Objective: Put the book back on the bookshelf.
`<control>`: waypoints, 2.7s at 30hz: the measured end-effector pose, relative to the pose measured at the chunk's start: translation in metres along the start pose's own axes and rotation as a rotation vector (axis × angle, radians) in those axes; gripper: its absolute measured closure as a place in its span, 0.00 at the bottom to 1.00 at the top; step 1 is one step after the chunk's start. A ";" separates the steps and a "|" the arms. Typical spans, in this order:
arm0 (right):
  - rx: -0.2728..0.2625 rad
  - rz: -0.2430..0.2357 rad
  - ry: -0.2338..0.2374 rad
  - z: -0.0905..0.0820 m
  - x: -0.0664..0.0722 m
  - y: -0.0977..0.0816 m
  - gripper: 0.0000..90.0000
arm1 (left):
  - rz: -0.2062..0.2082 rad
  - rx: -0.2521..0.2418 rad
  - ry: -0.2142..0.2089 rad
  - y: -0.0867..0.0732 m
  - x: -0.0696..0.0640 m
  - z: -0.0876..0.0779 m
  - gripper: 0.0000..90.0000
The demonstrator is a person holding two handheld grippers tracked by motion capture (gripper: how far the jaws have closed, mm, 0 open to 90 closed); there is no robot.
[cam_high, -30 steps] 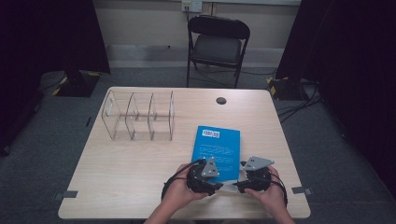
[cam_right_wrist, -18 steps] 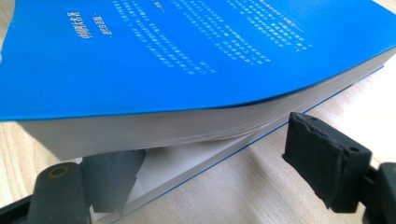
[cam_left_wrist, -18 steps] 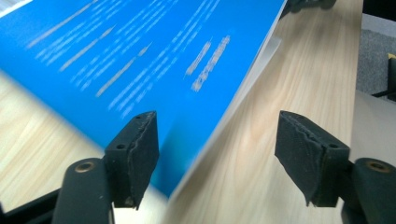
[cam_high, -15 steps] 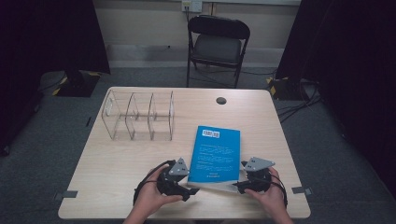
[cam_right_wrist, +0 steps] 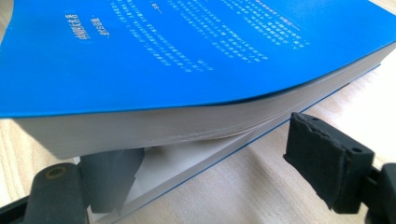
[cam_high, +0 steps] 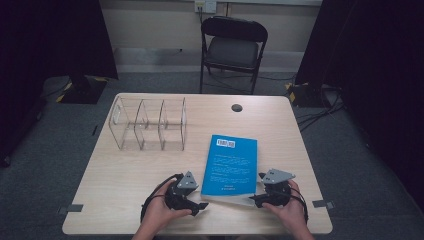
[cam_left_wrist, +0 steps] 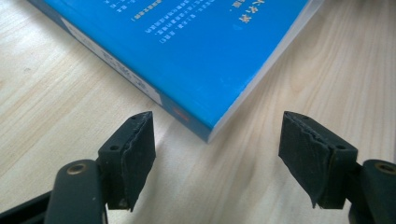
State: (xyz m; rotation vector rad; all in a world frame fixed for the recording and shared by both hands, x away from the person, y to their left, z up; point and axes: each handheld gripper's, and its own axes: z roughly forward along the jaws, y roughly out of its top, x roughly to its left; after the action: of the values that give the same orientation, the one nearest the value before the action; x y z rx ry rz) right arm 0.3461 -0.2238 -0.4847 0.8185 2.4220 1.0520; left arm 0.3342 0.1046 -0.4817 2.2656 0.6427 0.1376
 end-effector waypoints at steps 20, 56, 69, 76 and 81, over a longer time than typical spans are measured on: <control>0.003 -0.065 0.004 -0.003 0.002 0.001 0.25 | -0.009 0.009 -0.015 -0.002 0.001 0.005 0.31; 0.005 -0.203 0.040 -0.016 0.009 0.010 0.31 | 0.040 -0.018 -0.039 0.032 -0.012 -0.004 0.33; 0.020 -0.206 0.056 -0.016 0.009 0.008 0.31 | 0.028 -0.032 -0.050 0.031 -0.014 -0.001 0.33; 0.008 -0.157 0.066 -0.018 0.009 0.010 0.31 | 0.079 -0.030 -0.057 0.047 -0.022 0.005 0.33; 0.013 -0.124 0.080 -0.020 0.009 0.011 0.30 | 0.126 -0.042 -0.068 0.064 -0.030 0.020 0.31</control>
State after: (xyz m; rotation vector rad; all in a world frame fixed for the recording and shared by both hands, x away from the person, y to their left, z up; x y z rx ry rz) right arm 0.3323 -0.2224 -0.4640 0.6319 2.5120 1.0410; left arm 0.3395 0.0400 -0.4479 2.2600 0.4574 0.1337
